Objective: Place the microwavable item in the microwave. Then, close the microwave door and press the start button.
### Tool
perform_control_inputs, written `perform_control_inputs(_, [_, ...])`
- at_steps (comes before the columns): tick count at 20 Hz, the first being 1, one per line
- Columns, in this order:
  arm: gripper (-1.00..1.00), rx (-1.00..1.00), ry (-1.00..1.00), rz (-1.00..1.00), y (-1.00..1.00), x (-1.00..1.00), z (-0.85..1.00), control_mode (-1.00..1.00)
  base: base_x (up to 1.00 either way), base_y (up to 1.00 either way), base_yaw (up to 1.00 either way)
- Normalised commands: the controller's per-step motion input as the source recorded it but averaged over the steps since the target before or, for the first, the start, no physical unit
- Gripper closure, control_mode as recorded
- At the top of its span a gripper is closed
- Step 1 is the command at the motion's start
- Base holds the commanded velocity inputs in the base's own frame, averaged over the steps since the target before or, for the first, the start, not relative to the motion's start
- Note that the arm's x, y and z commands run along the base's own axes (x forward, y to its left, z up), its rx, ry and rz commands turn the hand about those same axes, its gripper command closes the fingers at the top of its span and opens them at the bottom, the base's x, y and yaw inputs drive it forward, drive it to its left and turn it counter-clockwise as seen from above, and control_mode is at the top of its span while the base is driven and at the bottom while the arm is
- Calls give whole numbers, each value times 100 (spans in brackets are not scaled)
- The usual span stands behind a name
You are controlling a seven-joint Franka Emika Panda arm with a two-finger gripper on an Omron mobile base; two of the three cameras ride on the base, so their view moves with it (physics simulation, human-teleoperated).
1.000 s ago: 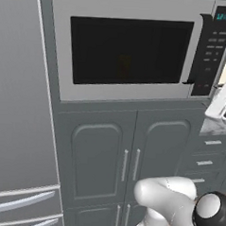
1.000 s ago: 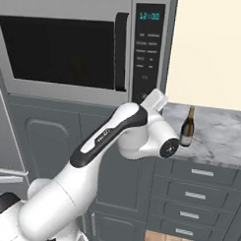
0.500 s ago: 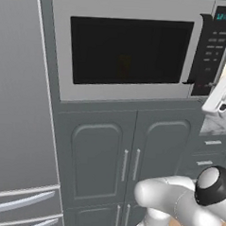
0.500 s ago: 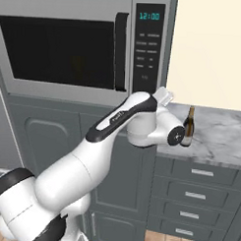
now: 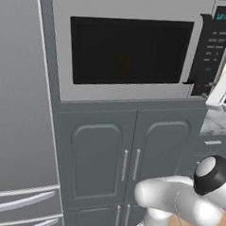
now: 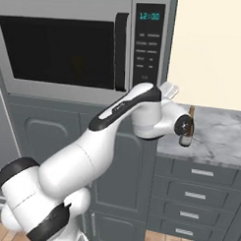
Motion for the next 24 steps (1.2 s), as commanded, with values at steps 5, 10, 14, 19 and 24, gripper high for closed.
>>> perform_control_inputs(5, [-100,0,4,0,5,39,-46,-100,0,0,0])
perform_control_inputs(10, [-100,0,1,1,28,10,-60,-100,0,0,0])
perform_control_inputs(14, [-100,0,0,2,29,2,-37,-100,0,0,0])
perform_control_inputs(19, [-100,0,1,3,11,2,-41,-100,0,0,0])
perform_control_inputs(24, [-100,0,2,5,21,0,-53,-100,0,0,0])
